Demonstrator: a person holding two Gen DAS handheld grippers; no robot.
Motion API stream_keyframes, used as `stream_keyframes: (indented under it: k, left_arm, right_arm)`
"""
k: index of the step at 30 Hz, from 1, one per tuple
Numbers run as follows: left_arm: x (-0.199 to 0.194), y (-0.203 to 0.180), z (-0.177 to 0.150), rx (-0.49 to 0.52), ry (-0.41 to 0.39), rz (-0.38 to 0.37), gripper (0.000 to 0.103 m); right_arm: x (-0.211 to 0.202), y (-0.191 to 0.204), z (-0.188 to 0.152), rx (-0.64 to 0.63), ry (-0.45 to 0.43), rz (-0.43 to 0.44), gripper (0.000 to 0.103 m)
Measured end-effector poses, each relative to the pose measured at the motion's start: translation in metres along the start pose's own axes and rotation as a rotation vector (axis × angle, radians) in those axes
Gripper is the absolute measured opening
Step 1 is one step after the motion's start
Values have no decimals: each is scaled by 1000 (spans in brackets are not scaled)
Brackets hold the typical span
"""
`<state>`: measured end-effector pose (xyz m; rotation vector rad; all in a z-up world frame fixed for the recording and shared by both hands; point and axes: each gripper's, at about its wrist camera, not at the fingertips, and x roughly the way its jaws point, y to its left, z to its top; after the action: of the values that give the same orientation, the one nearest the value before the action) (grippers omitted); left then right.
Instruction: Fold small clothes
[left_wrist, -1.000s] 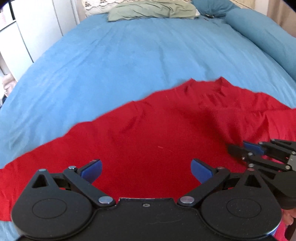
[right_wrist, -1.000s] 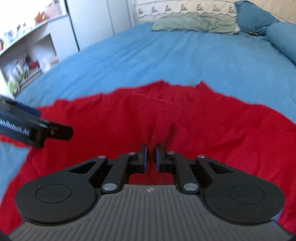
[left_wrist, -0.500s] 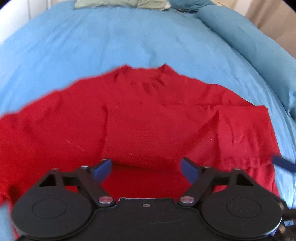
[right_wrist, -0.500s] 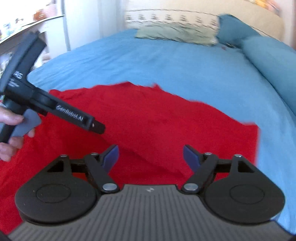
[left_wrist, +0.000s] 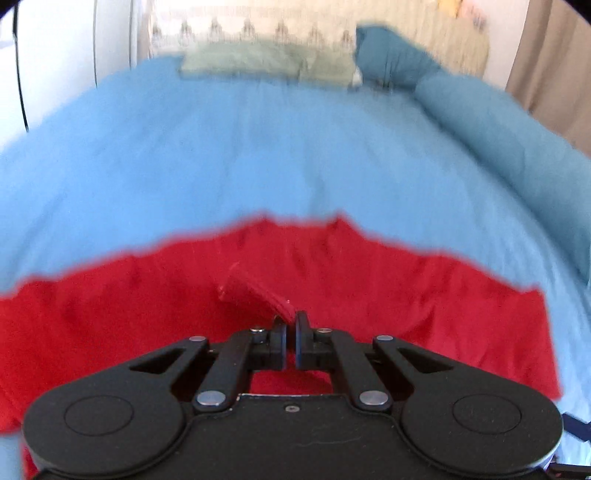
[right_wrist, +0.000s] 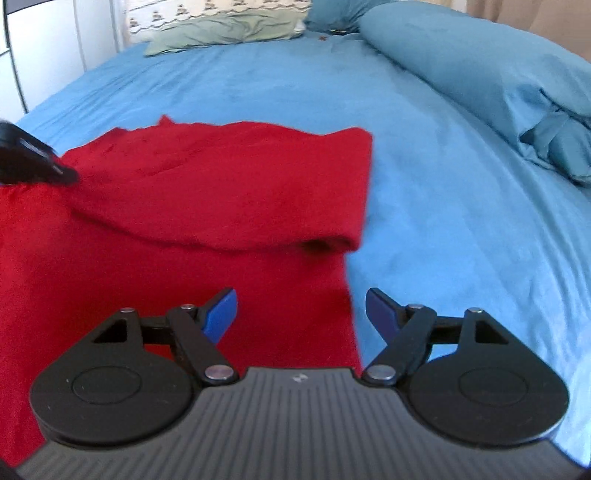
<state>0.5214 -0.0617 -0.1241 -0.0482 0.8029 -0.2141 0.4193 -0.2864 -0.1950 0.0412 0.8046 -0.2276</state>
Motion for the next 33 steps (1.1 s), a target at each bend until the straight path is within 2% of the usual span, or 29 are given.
stream_keyframes:
  k: [2,5,13,16,17,20,23,24,25,27,28,30,33]
  left_arm:
    - [-19,6,11,23,-86,39,4]
    - [-35,24,15,34,-152,108,4]
    - [-20,65,-20,-18,-78,180,4]
    - [-24,71,-31,-41,-78,191,4]
    - [-25,71,-33,-51,-76,194,4]
    - [-28,70,-44,-50,-47,193,5]
    - [-36,67,-50,6,-33,230,19]
    - [-40,68,-54,25,-34,249,28]
    - [-43,68,-54,41,-35,270,32]
    - [-53,66,-54,77,-36,351,52]
    - [-60,66,-55,97,-43,371,56]
    - [-75,64,-53,132,-79,341,75]
    - [-73,58,-44,183,-101,248,90]
  right_arm:
    - [10,-1,7,0,0,-10,92]
    - [27,-1,17,-22,8,-7,92]
    - [53,2,37,-118,-19,-22,91]
    - [54,-5,36,-188,-31,-79,91]
    - [54,-11,35,-182,-27,-98,91]
    - [51,-33,34,-132,4,-74,93]
    - [46,-32,37,-177,28,-75,93]
    - [43,-29,39,-199,34,-78,92]
    - [37,-26,41,-222,39,-79,92]
    - [23,-20,46,-242,36,-63,93]
    - [14,-16,50,-236,22,-28,94]
    - [-1,-6,58,-214,-13,79,95]
    - [6,19,70,-196,-24,189,96]
